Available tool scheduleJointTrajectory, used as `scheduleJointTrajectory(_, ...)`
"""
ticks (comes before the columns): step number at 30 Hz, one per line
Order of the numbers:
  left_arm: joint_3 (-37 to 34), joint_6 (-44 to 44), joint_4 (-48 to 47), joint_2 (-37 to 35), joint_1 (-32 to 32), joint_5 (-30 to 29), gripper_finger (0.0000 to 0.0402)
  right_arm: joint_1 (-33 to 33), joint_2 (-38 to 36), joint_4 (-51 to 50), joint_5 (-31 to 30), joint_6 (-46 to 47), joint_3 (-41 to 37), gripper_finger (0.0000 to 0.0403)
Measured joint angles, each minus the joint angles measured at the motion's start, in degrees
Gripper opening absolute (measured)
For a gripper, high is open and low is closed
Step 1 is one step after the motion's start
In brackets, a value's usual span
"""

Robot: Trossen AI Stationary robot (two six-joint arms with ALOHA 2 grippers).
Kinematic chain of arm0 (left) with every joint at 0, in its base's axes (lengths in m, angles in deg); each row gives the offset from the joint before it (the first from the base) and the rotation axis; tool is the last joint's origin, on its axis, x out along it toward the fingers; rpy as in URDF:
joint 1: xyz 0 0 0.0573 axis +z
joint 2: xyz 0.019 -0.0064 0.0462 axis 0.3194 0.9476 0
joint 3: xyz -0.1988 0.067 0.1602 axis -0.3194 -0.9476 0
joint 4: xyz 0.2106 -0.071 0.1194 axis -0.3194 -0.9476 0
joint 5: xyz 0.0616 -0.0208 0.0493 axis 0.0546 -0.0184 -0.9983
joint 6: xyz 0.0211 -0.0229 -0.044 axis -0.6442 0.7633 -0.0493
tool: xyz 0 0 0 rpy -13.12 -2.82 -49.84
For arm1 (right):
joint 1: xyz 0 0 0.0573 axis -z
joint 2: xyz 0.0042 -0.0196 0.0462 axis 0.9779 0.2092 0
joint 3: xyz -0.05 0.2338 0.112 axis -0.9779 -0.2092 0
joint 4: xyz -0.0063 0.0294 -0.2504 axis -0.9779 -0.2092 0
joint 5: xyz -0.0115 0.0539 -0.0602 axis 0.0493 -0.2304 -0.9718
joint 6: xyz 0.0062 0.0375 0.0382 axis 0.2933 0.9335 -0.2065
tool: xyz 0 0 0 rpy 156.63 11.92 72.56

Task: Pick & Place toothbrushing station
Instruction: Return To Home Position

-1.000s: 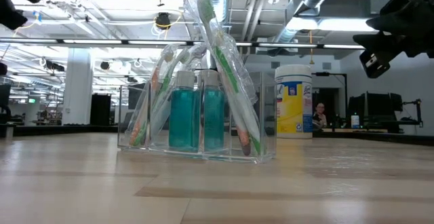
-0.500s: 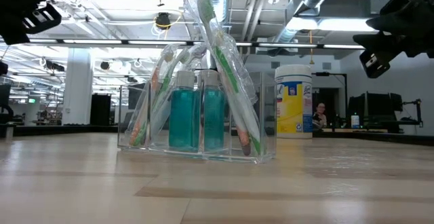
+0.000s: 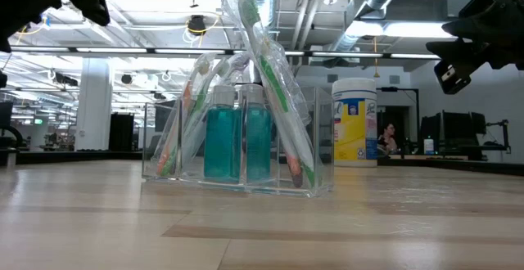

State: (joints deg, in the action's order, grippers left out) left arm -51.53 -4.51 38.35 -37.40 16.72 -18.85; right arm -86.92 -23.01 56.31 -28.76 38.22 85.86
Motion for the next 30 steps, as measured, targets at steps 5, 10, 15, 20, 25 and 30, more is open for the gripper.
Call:
scheduleJointTrajectory(5, 0.0, -3.68, 0.79, 0.0, -3.56, -3.64, 0.0242, 0.0, 0.0, 0.0, 0.0, 0.0, 0.0, 0.0128)
scheduleJointTrajectory(10, 0.0, -3.68, 0.96, 0.0, -5.83, -3.5, 0.0242, 0.0, 0.0, 0.0, 0.0, 0.0, 0.0, 0.0128)
scheduleJointTrajectory(15, 0.02, -3.7, -2.33, 0.0, -6.93, -5.52, 0.0243, 0.0, 0.0, 0.0, 0.0, 0.0, 0.0, 0.0128)
scheduleJointTrajectory(20, 0.02, -3.21, -18.2, 0.0, -8.3, -7.3, 0.0245, 0.0, 0.0, 0.0, 0.0, 0.0, 0.0, 0.0128)
scheduleJointTrajectory(25, 0.04, -2.23, -25.23, 0.0, -8.18, -10.37, 0.0246, 0.0, 0.01, -0.02, -0.01, 0.0, 0.0, 0.0128)
scheduleJointTrajectory(30, 0.13, -4.07, -26.1, 0.0, -7.59, -13.44, 0.0244, 0.0, 0.02, -0.02, -0.02, 0.0, 0.0, 0.0128)
